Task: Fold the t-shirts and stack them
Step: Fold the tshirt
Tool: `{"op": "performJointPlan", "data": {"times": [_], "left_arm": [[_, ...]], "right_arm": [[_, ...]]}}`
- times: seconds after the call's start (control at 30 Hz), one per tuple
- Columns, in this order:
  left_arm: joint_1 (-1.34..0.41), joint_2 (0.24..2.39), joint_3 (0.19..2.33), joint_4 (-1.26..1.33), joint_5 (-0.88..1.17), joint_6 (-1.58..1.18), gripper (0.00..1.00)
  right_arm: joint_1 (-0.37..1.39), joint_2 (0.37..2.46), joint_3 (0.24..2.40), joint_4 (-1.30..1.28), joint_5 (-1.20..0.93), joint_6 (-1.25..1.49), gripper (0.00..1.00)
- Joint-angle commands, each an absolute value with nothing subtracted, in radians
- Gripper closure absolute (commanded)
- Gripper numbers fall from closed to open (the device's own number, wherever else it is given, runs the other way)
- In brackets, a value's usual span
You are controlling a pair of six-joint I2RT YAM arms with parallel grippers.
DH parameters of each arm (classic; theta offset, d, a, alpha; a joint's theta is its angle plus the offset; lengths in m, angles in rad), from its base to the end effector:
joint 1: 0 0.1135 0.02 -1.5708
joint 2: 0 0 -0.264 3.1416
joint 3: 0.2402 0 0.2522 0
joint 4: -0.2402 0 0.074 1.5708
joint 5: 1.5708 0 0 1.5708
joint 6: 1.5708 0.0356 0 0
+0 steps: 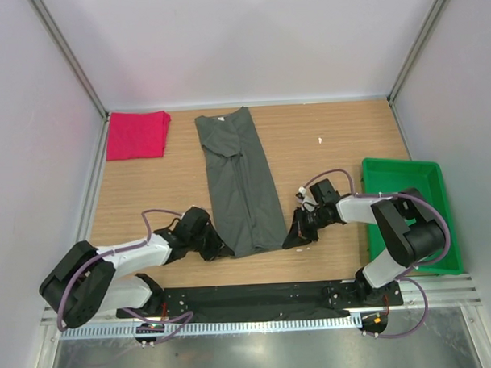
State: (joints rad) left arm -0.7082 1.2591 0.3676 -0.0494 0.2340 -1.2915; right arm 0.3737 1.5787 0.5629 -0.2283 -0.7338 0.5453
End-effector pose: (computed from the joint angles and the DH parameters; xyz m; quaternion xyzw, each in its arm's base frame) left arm 0.1493 -0.1387 0.1241 -0.2369 0.9148 -0.3188 0.0729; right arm 0.2095 0.1078 0.1058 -0.0208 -0.9226 -0.3846 0.0209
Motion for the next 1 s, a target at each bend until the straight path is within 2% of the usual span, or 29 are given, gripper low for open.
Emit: {"op": "performJointPlan", "data": {"times": [0.0, 0.23, 0.37, 0.53, 0.63, 0.77, 0.97], "left_arm": [[-0.722, 1.212, 0.315, -0.169, 0.21, -1.253, 1.0], [-0.765, 1.05, 0.313, -0.322, 0.206, -1.261, 1.0], [-0.793, 0.948, 0.275, -0.383, 0.216, -1.316, 1.0], [-0.801, 0.839, 0.288, -0.434, 0.209, -1.365, 1.0], [-0.798, 0.836, 0.398, -0.486, 0.142, -1.323, 1.0], [-0.761, 0.978, 0.566, -0.543, 0.121, -1.217, 1.0], [-0.582, 1.159, 0.766, -0.499, 0.178, -1.086, 1.0]], "right_arm": [[0.405, 1.559, 0.503, -0.241, -0.681, 0.543, 0.99], [0.512, 1.447, 0.41, -0.192, -0.667, 0.665, 0.99], [0.635, 1.359, 0.385, -0.155, -0.65, 0.77, 0.99], [0.641, 1.282, 0.413, -0.184, -0.643, 0.813, 0.99], [0.632, 1.29, 0.512, -0.266, -0.629, 0.779, 0.99], [0.56, 1.351, 0.711, -0.363, -0.621, 0.698, 0.99], [0.433, 1.569, 0.993, -0.465, -0.66, 0.606, 0.99]]}}
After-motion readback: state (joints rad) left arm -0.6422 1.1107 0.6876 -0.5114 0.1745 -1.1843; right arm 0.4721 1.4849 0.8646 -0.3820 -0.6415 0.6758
